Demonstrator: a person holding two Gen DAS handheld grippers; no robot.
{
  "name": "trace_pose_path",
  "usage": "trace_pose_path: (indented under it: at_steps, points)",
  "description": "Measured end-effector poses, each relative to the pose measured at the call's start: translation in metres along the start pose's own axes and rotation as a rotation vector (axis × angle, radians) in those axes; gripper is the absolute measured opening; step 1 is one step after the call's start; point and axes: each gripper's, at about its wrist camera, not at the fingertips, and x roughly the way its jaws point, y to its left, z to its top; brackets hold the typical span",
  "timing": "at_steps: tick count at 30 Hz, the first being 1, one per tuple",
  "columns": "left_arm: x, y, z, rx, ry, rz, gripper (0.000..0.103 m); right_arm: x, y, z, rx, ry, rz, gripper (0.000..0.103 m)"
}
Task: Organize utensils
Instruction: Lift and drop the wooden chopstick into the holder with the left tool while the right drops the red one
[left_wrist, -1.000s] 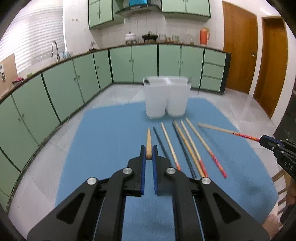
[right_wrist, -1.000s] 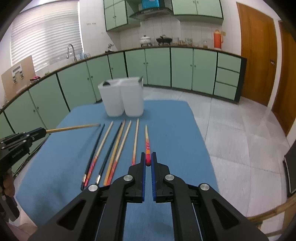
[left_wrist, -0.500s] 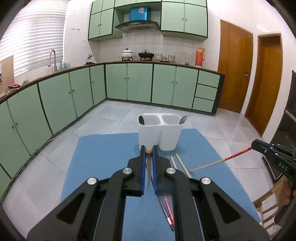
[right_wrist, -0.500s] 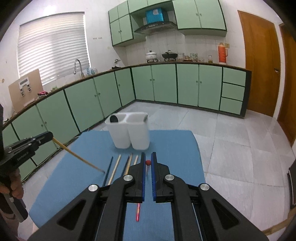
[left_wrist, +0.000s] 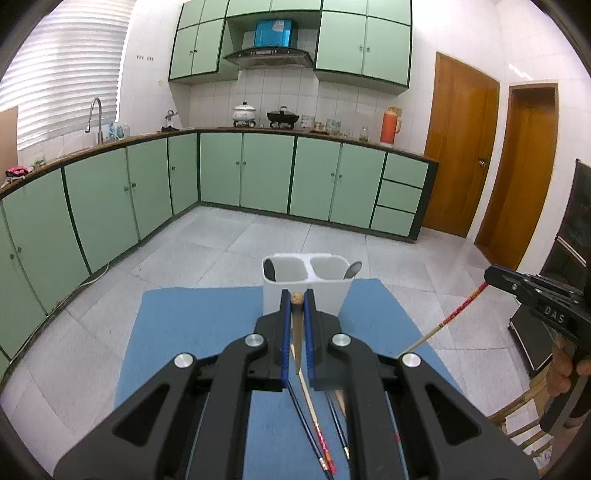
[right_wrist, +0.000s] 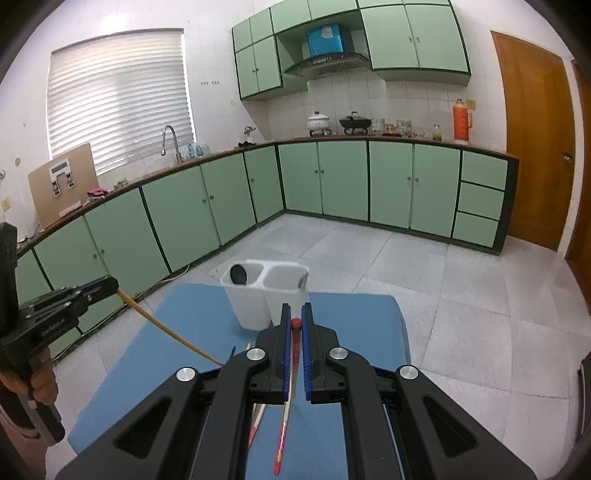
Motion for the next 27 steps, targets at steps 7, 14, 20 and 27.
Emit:
trace_pose_path:
  at_steps: [7,14,20,27]
  points:
    - [-0.009,0.001,0.023,0.002,-0.064,0.002,0.006,0.0,0.007,0.035,-0.023,-0.064,0.024,0.005]
    - [-0.014,0.001,0.061,-0.007,-0.154,0.018,0.006,0.007,0.015,0.08,-0.034,-0.135,0.044,0.005]
    - [-0.001,-0.006,0.098,0.005,-0.228,0.022,0.006,0.029,0.023,0.114,-0.044,-0.177,0.039,0.005]
    - [0.063,-0.008,0.109,0.004,-0.179,0.045,0.006,0.087,0.02,0.123,-0.032,-0.131,0.01,0.005]
